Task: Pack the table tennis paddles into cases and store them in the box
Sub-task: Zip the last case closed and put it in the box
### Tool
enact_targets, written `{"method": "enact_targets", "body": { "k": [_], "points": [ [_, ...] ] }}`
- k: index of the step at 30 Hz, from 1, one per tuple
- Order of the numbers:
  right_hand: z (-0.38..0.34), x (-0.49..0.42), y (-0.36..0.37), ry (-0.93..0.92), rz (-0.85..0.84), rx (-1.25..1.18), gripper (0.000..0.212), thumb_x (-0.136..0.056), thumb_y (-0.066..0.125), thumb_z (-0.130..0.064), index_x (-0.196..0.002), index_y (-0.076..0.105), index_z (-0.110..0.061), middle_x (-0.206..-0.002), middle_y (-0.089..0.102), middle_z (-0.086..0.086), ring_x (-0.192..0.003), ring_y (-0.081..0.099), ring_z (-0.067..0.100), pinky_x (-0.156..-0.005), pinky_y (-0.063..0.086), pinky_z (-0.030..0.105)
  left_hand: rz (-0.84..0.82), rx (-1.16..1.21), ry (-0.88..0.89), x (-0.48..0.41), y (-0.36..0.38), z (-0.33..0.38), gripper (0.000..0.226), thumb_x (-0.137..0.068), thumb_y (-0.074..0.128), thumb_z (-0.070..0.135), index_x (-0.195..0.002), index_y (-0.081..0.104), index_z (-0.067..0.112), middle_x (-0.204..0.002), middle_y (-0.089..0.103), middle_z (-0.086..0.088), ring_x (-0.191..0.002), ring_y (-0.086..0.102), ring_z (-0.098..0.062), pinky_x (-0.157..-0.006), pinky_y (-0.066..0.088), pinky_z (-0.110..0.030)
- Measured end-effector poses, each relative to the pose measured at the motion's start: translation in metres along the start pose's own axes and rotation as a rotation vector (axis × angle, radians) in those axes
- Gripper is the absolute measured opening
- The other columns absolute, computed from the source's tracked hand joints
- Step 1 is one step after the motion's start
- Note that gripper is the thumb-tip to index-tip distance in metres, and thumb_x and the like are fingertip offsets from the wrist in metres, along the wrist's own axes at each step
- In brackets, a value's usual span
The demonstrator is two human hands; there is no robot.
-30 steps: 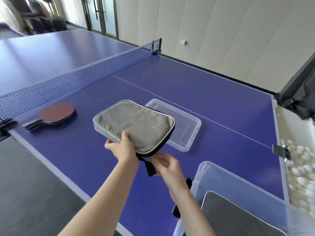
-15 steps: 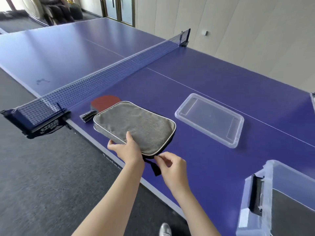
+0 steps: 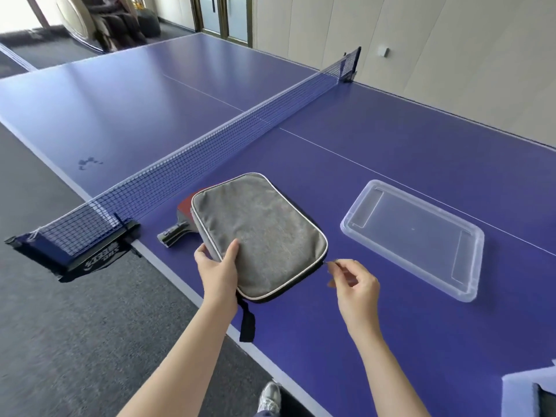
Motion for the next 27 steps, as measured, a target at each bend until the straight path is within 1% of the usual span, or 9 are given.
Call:
{"method": "enact_targets", "body": {
  "k": [2, 5, 8, 12, 16, 18, 21, 24, 27],
  "points": [
    [-0.001, -0.024, -0.003, 0.018, -0.009, -0.013, 0.016, -0.089, 0.065, -0.012, -0.075, 0.068, -0.019, -0.077, 0.067, 0.005, -0.057, 0.061, 0.01, -0.057, 0.044, 0.012, -0.059, -0.05, 0.011, -0.016, 0.001, 0.005, 0.053, -0.082, 0.075, 0.031, -0.123, 0.042, 0.025, -0.111, 0.061, 0.006, -0.094, 0.065, -0.011, -0.068, 0.053, -0.026],
    [-0.007, -0.057, -0.004, 0.004, -0.042, -0.011, 0.016, -0.088, 0.065, -0.012, -0.075, 0.069, -0.019, -0.079, 0.068, 0.004, -0.058, 0.062, 0.013, -0.06, 0.047, 0.015, -0.157, -0.097, 0.023, -0.038, 0.005, 0.012, 0.057, -0.079, 0.077, 0.032, -0.126, 0.046, 0.022, -0.113, 0.064, 0.003, -0.094, 0.068, -0.012, -0.063, 0.055, -0.024],
    [-0.01, -0.08, -0.002, -0.038, -0.071, 0.02, 0.014, -0.088, 0.064, -0.009, -0.076, 0.069, -0.013, -0.077, 0.068, 0.005, -0.055, 0.06, 0.009, -0.061, 0.047, 0.016, -0.231, -0.131, 0.002, -0.053, 0.012, 0.016, 0.054, -0.079, 0.077, 0.031, -0.123, 0.049, 0.021, -0.111, 0.066, 0.002, -0.092, 0.069, -0.012, -0.059, 0.055, -0.021],
    [-0.011, -0.104, 0.005, -0.024, -0.063, 0.007, 0.017, -0.089, 0.064, -0.009, -0.074, 0.068, -0.016, -0.074, 0.069, 0.002, -0.056, 0.059, 0.009, -0.062, 0.048, 0.017, -0.408, -0.186, -0.054, -0.068, 0.019, 0.02, 0.043, -0.074, 0.079, 0.033, -0.11, 0.057, 0.03, -0.103, 0.072, 0.0, -0.083, 0.072, -0.013, -0.059, 0.056, -0.024],
    [-0.014, -0.126, 0.009, -0.002, -0.033, -0.008, 0.019, -0.089, 0.063, -0.008, -0.073, 0.068, -0.018, -0.073, 0.068, 0.002, -0.055, 0.059, 0.007, -0.062, 0.047, 0.013, -0.613, -0.275, -0.1, -0.089, 0.024, 0.03, 0.045, -0.068, 0.083, 0.036, -0.108, 0.063, 0.033, -0.106, 0.073, -0.001, -0.093, 0.071, -0.021, -0.073, 0.056, -0.034],
    [-0.017, -0.137, 0.01, 0.007, 0.003, -0.007, 0.02, -0.09, 0.062, -0.007, -0.074, 0.068, -0.017, -0.072, 0.066, 0.003, -0.055, 0.059, 0.007, -0.062, 0.048, 0.016, -0.733, -0.304, -0.124, -0.103, 0.025, 0.037, 0.04, -0.072, 0.082, 0.03, -0.107, 0.065, 0.034, -0.11, 0.072, -0.004, -0.094, 0.071, -0.022, -0.072, 0.058, -0.032],
    [-0.025, -0.153, 0.009, 0.019, 0.047, 0.009, 0.018, -0.089, 0.062, -0.006, -0.074, 0.068, -0.013, -0.067, 0.063, 0.002, -0.054, 0.056, 0.003, -0.059, 0.046, 0.012, -0.905, -0.375, -0.169, -0.126, 0.024, 0.052, 0.043, -0.072, 0.082, 0.028, -0.11, 0.064, 0.035, -0.112, 0.071, -0.007, -0.094, 0.071, -0.025, -0.069, 0.058, -0.031],
    [-0.035, -0.166, 0.014, 0.022, 0.007, 0.066, 0.012, -0.088, 0.064, -0.007, -0.077, 0.069, -0.006, -0.066, 0.062, -0.001, -0.055, 0.056, 0.0, -0.062, 0.045, 0.012, -1.03, -0.41, -0.245, -0.151, 0.025, 0.072, 0.055, -0.065, 0.082, 0.034, -0.116, 0.061, 0.037, -0.117, 0.069, -0.007, -0.099, 0.069, -0.03, -0.073, 0.058, -0.037],
    [-0.05, -0.181, 0.027, 0.009, -0.057, 0.071, 0.011, -0.088, 0.063, -0.004, -0.078, 0.068, -0.004, -0.067, 0.063, -0.001, -0.057, 0.057, -0.001, -0.063, 0.045, 0.011, -1.161, -0.445, -0.301, -0.175, 0.03, 0.09, 0.058, -0.066, 0.082, 0.031, -0.119, 0.06, 0.037, -0.12, 0.067, -0.008, -0.105, 0.067, -0.031, -0.076, 0.057, -0.038]
  ]
}}
Point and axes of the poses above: each hand's wrist, its own x-axis away from the middle knuckle, its own y-axis out of the palm, z = x × y, the point moved 1 cm from there along -x, towards the middle knuckle
